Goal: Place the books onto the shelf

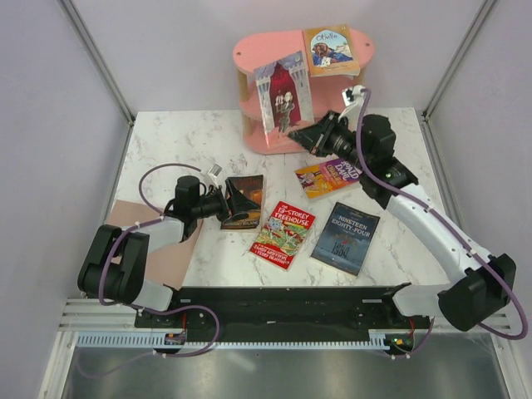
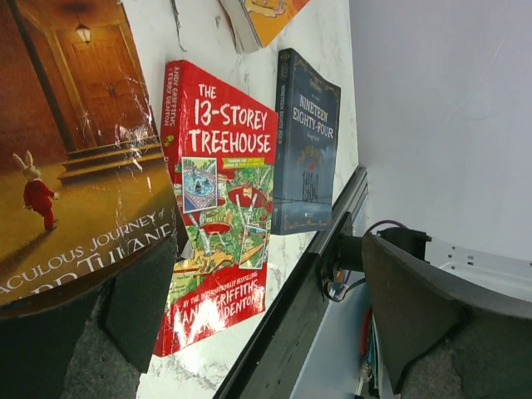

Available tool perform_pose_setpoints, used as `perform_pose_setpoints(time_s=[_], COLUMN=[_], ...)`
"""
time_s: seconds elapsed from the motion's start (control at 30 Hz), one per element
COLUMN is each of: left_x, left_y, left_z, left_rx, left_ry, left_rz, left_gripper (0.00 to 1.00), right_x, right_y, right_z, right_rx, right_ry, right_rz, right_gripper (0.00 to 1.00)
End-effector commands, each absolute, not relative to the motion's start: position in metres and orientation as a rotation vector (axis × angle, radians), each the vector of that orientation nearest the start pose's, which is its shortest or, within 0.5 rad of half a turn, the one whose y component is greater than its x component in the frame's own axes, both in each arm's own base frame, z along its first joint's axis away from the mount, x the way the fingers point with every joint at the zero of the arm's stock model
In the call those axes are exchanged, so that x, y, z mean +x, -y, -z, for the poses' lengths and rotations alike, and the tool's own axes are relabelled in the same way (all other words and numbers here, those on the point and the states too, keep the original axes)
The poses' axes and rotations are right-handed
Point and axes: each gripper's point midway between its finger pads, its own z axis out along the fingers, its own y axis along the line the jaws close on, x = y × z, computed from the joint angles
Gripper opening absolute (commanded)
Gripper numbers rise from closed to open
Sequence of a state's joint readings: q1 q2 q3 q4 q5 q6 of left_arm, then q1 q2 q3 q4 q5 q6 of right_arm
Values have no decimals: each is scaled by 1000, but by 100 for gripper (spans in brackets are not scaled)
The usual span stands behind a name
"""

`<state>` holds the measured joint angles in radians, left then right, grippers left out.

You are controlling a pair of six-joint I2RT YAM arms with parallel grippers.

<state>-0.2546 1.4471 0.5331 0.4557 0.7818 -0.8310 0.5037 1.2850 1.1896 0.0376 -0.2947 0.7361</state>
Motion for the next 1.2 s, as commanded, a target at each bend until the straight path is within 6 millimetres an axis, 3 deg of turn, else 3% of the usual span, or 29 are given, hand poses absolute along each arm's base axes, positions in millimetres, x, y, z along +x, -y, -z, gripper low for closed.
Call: perform_pose_setpoints(time_s=[0.0,0.03,0.07,0.1,0.17,0.23,0.27,0.3,0.37,0.63,0.8,0.83,0.87,0.97,1.0,1.03,1.17], left_x=[279,277,277,278,277,276,275,275,273,268,269,269,268,270,269,269,268], left_y=[228,229,229,229,230,230,230,230,230,231,231,231,231,231,232,232,231], left_z=[-116,-116,-115,-113,-111,-107,-106,-103,-101,-92,-91,-90,-91,-90,-90,-90,-89], left_rx=[41,47,47,45,45,39,38,30,34,42,40,36,39,39,41,40,35], left_ry=[-2168,-2171,-2176,-2180,-2189,-2201,-2204,-2215,-2223,-2254,-2257,-2259,-2259,-2259,-2262,-2264,-2270], left_rz=[1475,1486,1489,1491,1499,1500,1502,1503,1514,1532,1532,1532,1535,1535,1539,1539,1533], left_gripper=[100,100,100,100,100,100,100,100,100,100,100,100,100,100,100,100,100], right_x=[375,382,396,403,420,429,443,441,456,497,516,524,524,533,536,544,547], right_y=[-243,-238,-235,-224,-221,-215,-216,-214,-214,-184,-160,-159,-156,-159,-160,-147,-149], right_z=[-417,-424,-415,-439,-457,-466,-457,-479,-482,-462,-466,-460,-469,-467,-464,-461,-450], right_rx=[-25,-24,-4,-25,-31,-53,-41,-66,-58,81,121,142,124,127,131,165,179], right_ry=[-1662,-1654,-1693,-1654,-1647,-1648,-1680,-1645,-1647,-1690,-1657,-1667,-1650,-1657,-1663,-1663,-1690], right_rz=[-1177,-1178,-1175,-1182,-1210,-1265,-1290,-1313,-1343,-1381,-1404,-1420,-1428,-1479,-1490,-1488,-1522], right_gripper=[0,0,0,0,0,0,0,0,0,1,4,4,5,5,5,5,6])
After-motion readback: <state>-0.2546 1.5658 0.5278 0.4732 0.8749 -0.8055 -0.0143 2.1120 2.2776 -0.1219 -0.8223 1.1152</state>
